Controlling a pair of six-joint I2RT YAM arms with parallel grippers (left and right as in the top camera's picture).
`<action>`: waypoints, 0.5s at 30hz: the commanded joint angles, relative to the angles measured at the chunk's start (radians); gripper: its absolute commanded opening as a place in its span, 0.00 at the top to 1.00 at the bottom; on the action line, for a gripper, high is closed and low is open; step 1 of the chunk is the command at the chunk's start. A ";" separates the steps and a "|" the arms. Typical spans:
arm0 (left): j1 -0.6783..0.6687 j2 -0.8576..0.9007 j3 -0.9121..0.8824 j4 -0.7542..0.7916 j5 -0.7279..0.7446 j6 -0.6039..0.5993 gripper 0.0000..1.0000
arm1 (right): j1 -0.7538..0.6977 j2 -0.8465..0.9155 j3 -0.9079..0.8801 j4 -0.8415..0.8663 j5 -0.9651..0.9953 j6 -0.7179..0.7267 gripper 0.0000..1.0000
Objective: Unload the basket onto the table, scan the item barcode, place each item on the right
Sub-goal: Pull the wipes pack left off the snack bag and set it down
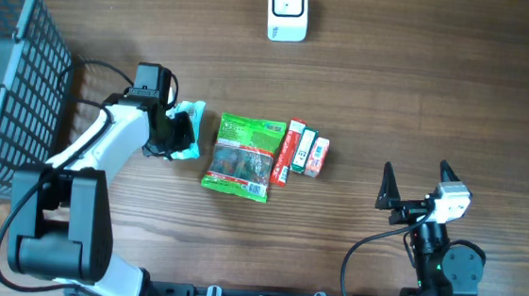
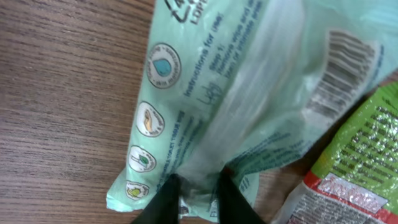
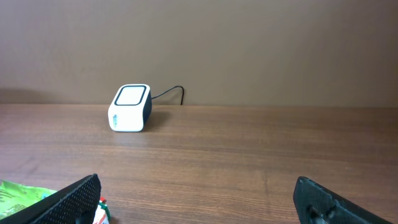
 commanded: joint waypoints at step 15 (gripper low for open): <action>0.012 -0.115 -0.038 0.064 0.026 -0.032 0.96 | -0.003 -0.004 -0.001 0.006 -0.015 -0.009 0.00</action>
